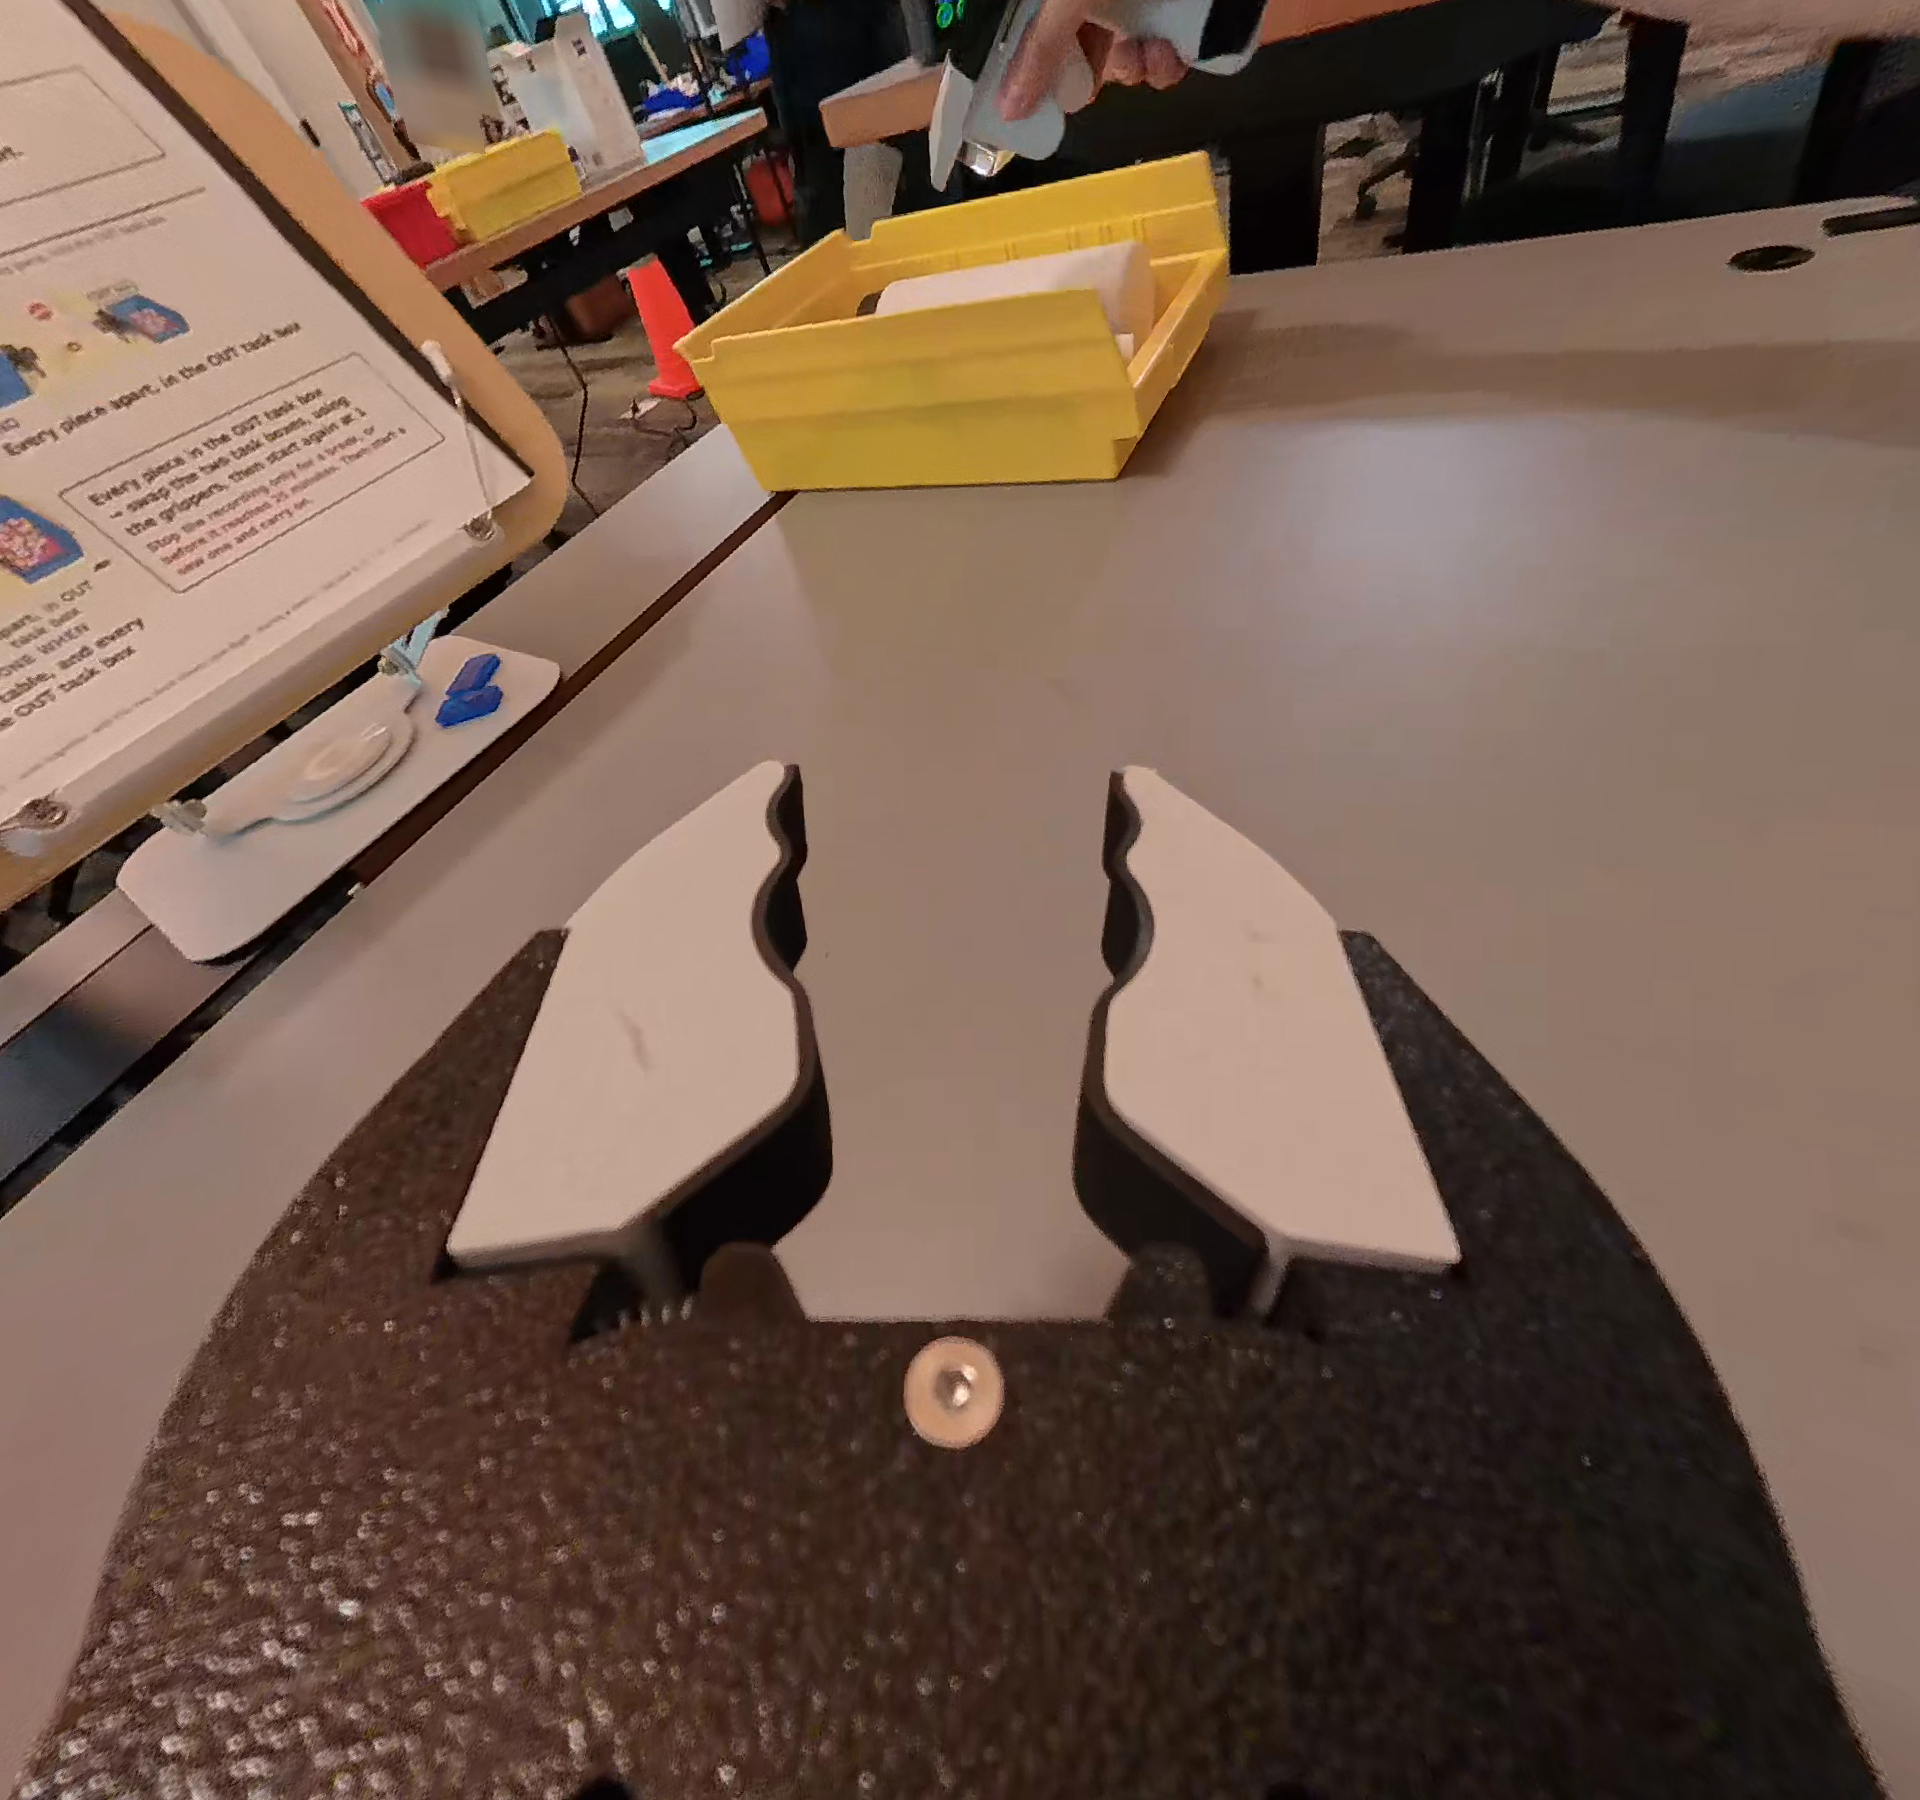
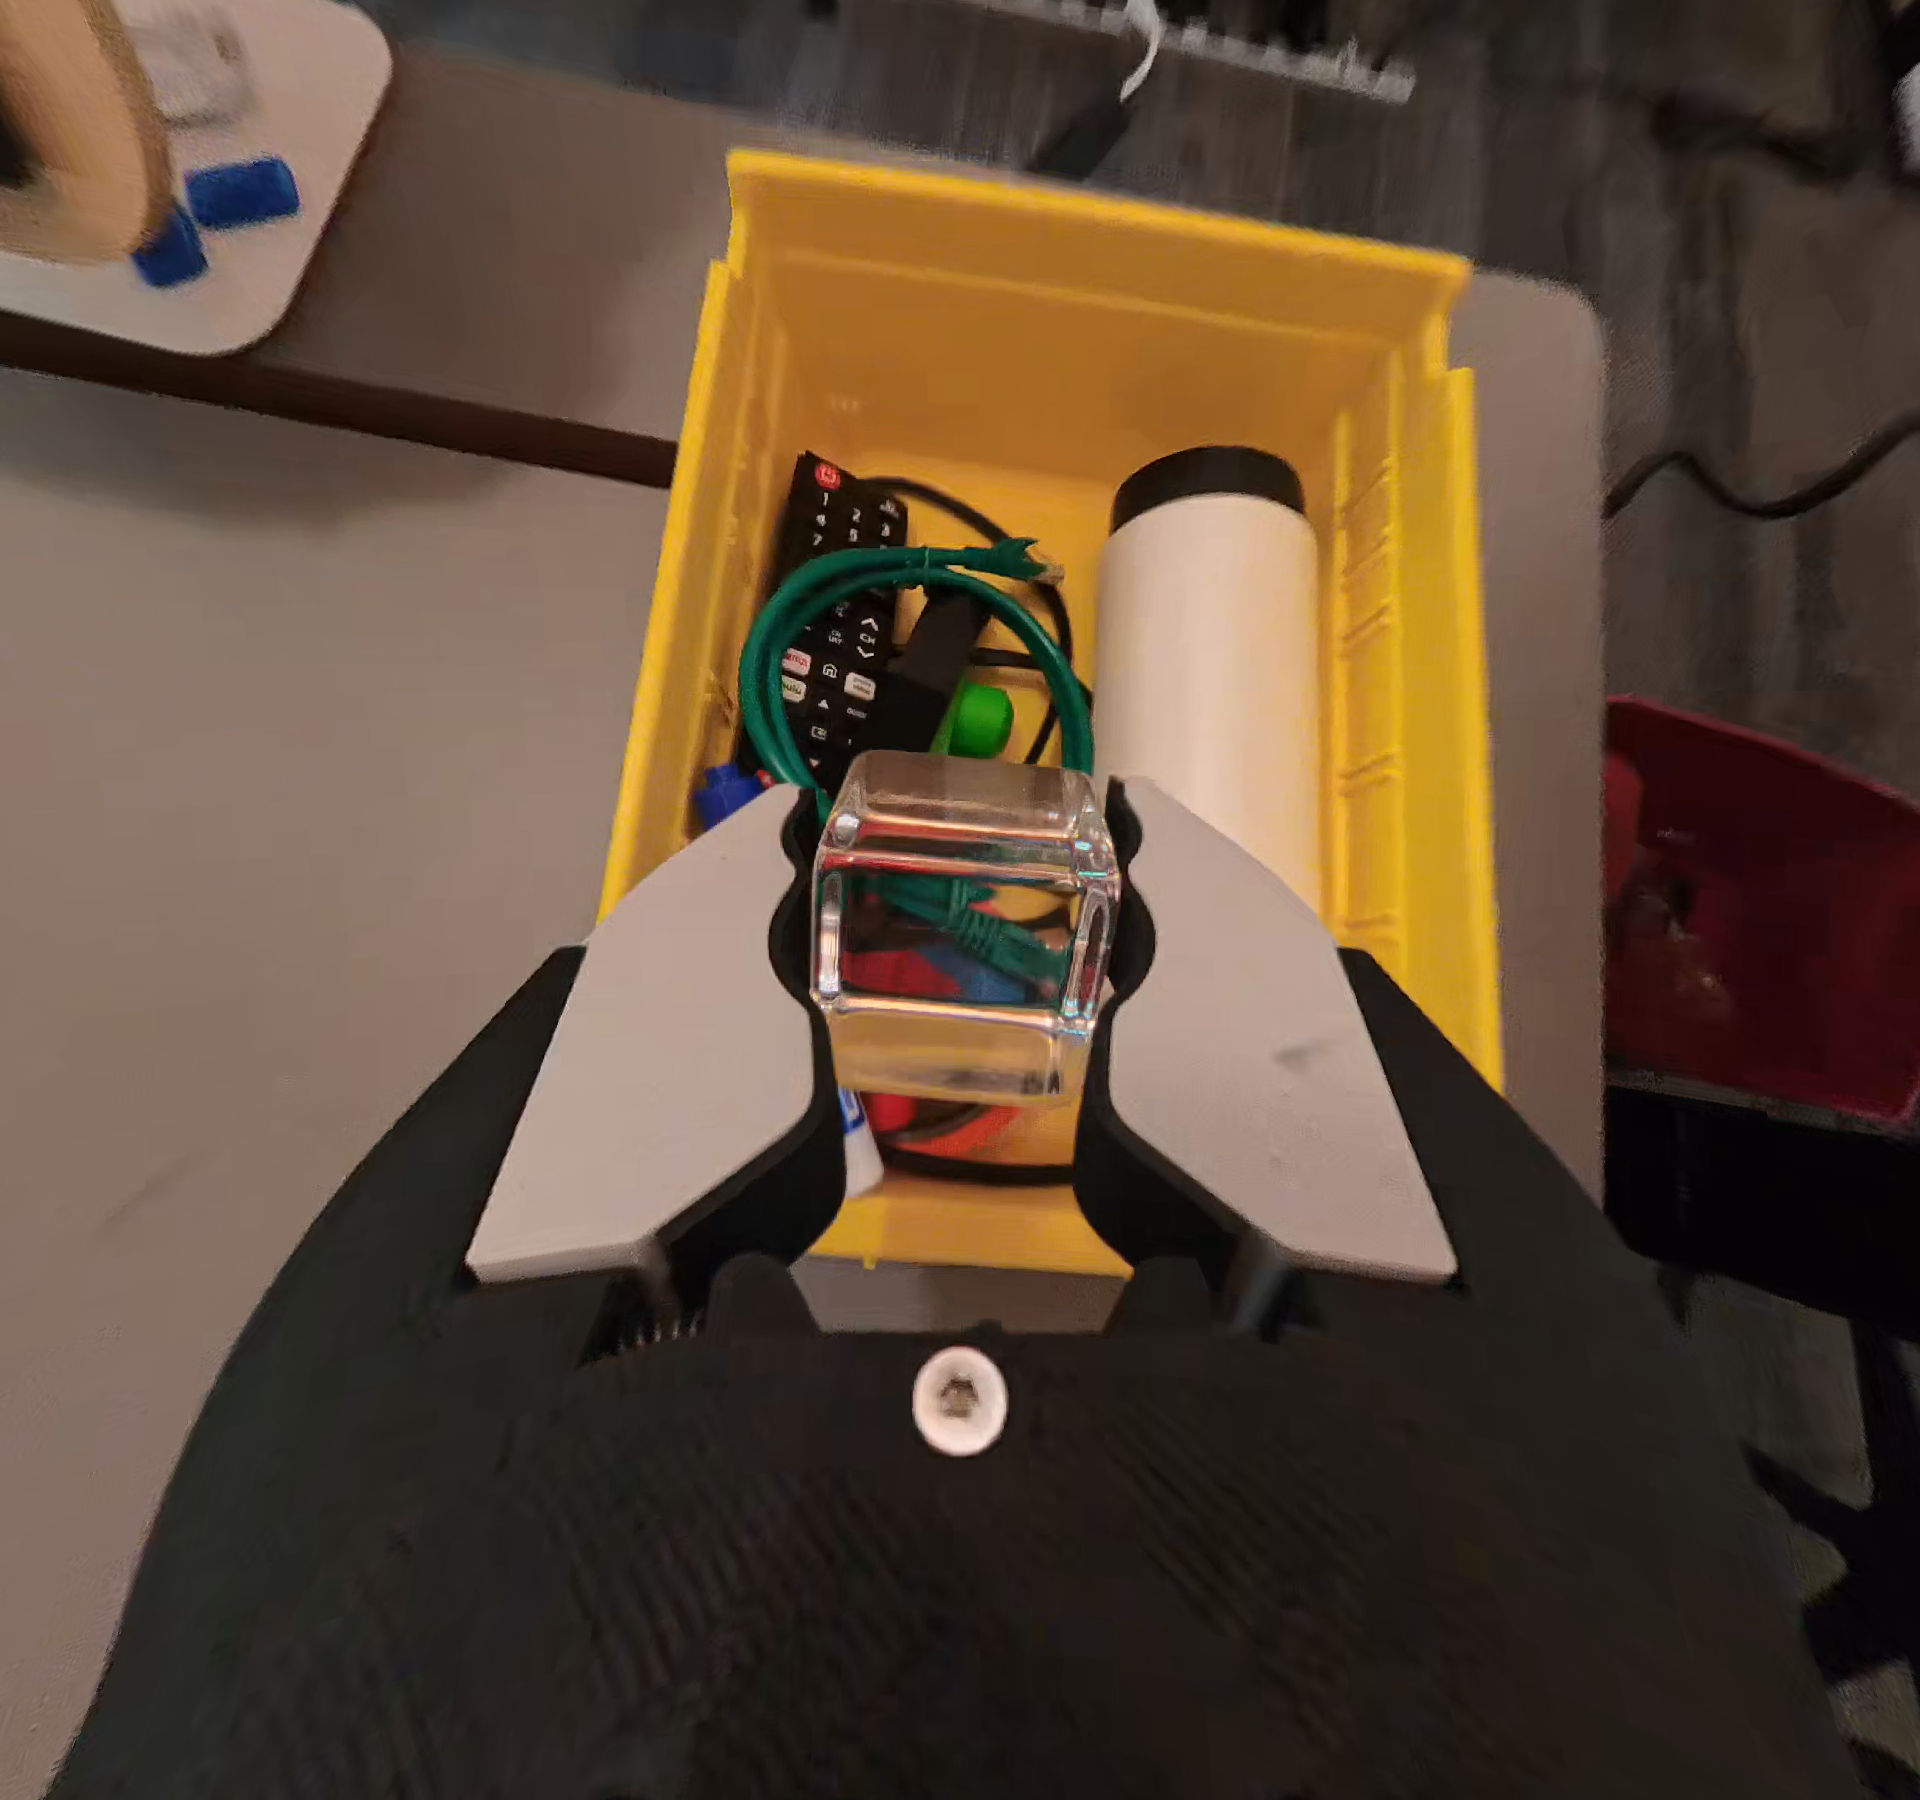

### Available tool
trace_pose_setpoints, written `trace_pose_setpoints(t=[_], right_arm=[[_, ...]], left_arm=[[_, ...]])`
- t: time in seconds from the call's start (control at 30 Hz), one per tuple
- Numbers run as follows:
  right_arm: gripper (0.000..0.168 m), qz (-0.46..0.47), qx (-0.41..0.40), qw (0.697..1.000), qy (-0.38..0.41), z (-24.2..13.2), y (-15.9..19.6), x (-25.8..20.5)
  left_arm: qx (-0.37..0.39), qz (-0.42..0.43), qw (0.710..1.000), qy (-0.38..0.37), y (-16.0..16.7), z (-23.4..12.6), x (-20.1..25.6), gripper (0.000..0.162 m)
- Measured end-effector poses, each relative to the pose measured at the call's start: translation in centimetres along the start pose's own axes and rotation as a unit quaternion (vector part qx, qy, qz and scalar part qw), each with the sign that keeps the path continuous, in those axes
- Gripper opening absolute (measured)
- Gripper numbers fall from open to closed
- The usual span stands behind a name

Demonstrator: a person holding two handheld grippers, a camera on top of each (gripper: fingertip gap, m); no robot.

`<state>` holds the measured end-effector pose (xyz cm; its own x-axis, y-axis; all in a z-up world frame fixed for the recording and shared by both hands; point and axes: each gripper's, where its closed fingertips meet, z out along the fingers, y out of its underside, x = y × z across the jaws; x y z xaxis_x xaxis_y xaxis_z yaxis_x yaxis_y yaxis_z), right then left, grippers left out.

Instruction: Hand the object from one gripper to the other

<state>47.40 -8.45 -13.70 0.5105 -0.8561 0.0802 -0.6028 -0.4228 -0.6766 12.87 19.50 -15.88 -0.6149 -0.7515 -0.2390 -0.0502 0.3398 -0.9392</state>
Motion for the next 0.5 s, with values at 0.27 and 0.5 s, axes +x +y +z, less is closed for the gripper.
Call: trace_pose_setpoints(t=[0.27, 0.5], right_arm=[[0.052, -0.014, -0.115, 0.993, 0.003, 8.5, 0.3, 0.1], [0.053, -0.001, -0.176, 0.984, -0.011, 12.2, 2.3, 0.2]], left_arm=[[-0.03, -0.027, 0.999, -0.028, 1.9, -1.4, -2.4, 0.052], [-0.064, -0.049, 0.996, -0.038, 4.2, -1.6, -3.6, 0.05]])
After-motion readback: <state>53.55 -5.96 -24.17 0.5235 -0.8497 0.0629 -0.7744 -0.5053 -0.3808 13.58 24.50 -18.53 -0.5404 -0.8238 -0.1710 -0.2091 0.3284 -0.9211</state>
